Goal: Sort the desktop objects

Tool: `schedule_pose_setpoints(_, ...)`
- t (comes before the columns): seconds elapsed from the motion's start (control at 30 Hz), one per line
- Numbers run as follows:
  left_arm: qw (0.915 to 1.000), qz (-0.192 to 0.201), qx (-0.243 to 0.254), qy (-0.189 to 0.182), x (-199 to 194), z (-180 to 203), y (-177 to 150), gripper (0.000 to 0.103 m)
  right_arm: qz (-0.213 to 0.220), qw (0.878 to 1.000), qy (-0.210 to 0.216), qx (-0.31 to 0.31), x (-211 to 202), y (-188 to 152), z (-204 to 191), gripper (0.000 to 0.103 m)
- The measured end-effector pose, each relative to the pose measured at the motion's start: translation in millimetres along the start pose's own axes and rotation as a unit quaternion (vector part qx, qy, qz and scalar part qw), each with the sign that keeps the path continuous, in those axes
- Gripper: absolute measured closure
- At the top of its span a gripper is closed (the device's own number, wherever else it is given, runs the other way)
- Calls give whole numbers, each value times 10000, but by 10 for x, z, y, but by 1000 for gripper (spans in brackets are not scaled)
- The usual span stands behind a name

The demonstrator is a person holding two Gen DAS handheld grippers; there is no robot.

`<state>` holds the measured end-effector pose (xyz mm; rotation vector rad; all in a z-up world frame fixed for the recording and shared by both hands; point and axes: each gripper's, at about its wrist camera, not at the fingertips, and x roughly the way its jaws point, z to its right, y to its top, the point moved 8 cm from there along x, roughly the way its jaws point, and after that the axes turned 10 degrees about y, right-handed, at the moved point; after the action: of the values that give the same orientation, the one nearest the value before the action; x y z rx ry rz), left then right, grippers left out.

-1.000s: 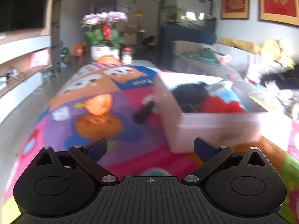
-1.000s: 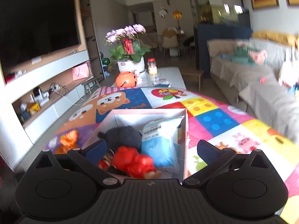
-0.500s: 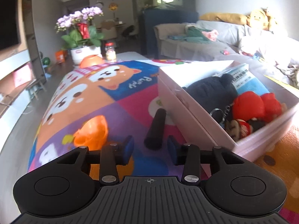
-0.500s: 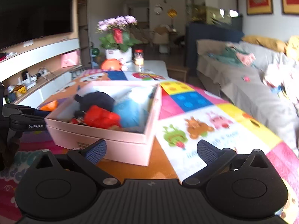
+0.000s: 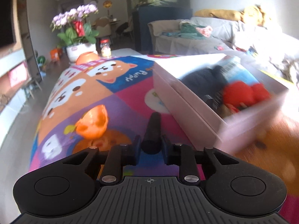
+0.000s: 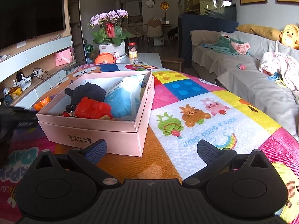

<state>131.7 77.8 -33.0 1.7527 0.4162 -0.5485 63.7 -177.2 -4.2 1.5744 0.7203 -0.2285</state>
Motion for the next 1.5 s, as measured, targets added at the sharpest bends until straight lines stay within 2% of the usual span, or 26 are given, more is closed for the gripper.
schedule_pose_setpoints(0.2,9996,-3,61,-277,-595,189,-208,77,14,10000,48,82,-9,-30,14,0)
schedule_pose_setpoints(0.3,9986,74,-108,-522,-797,344,-207,76,58,9999,99,92,-40,-32,-7,0)
schedule_pose_setpoints(0.37,9974,91,-126,-697,-860,488,-200,76,89,9999,118,87,-68,-26,-14,0)
schedule_pose_setpoints(0.4,9964,79,-116,-842,-880,567,-201,83,114,9998,119,83,-88,-23,-16,0)
schedule_pose_setpoints(0.47,9931,21,-156,-1159,-899,732,-193,83,170,9998,112,84,-131,-11,-8,0)
schedule_pose_setpoints(0.57,9899,23,-109,-1416,-870,979,-170,79,197,9997,77,121,-166,-9,25,0)
schedule_pose_setpoints(0.67,9858,101,-66,-1672,-913,1141,-139,71,193,9997,30,163,-178,-22,59,0)
schedule_pose_setpoints(0.73,9864,220,-51,-1629,-949,1123,-100,45,189,9997,10,147,-190,-36,69,0)
schedule_pose_setpoints(0.77,9884,273,-59,-1490,-951,1070,-81,39,179,9998,5,133,-191,-47,78,0)
schedule_pose_setpoints(0.83,9935,341,-53,-1084,-923,929,-65,21,137,9998,12,121,-178,-76,80,0)
schedule_pose_setpoints(0.9,9968,276,-114,-743,-845,758,-76,15,77,9999,37,134,-141,-112,71,0)
schedule_pose_setpoints(1.0,9969,89,-316,-721,-640,597,-80,8,-40,9998,101,136,-76,-166,36,0)
schedule_pose_setpoints(1.07,9956,-20,-440,-831,-471,548,-66,8,-101,9998,150,128,-45,-193,-6,0)
schedule_pose_setpoints(1.2,9866,-440,-834,-1332,-256,546,-115,7,-134,9997,225,-5,-67,-203,-84,0)
schedule_pose_setpoints(1.33,9811,-508,-919,-1625,-360,626,-162,6,-209,9987,422,-219,-112,-233,-170,0)
schedule_pose_setpoints(1.5,9708,-621,-1127,-2024,-511,844,-200,6,-547,9943,637,-652,-32,-400,-367,0)
